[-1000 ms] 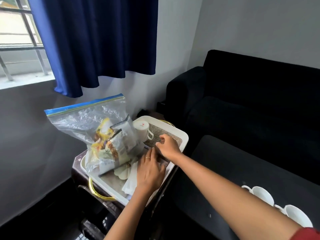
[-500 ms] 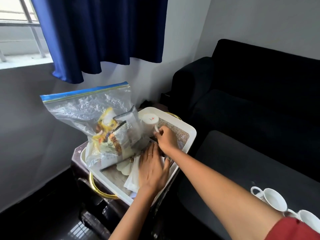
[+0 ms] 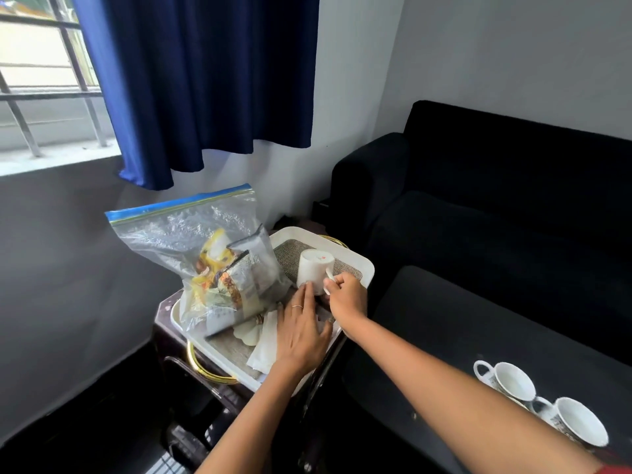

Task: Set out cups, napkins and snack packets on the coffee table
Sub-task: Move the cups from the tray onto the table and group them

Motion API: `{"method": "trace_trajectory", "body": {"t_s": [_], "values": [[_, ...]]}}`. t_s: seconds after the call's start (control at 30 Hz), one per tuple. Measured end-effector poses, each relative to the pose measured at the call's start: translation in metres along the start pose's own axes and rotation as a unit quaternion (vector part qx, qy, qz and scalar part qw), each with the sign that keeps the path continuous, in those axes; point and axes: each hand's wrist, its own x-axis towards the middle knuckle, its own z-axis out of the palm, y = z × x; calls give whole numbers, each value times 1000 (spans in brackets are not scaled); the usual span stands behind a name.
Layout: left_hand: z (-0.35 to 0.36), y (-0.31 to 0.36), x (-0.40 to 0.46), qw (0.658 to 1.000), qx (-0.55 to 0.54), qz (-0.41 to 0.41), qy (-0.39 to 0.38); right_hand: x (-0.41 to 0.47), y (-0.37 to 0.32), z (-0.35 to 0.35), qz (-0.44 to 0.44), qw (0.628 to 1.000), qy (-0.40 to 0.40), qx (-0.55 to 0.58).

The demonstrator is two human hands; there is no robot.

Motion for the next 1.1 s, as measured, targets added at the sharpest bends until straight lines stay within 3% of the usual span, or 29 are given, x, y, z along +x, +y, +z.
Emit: {"method": "trace_trajectory", "body": {"t_s": [0.37,0.77,1.1], "values": [[-20,53,-34,995,-33,81,52,-40,5,-72,8,996,19,89],[-25,128,-69,985,29,160,63,-86,23,-168,-6,996,36,82],[-7,171,-102,972,58,205,100,-110,50,-228,2,999,47,7]]}}
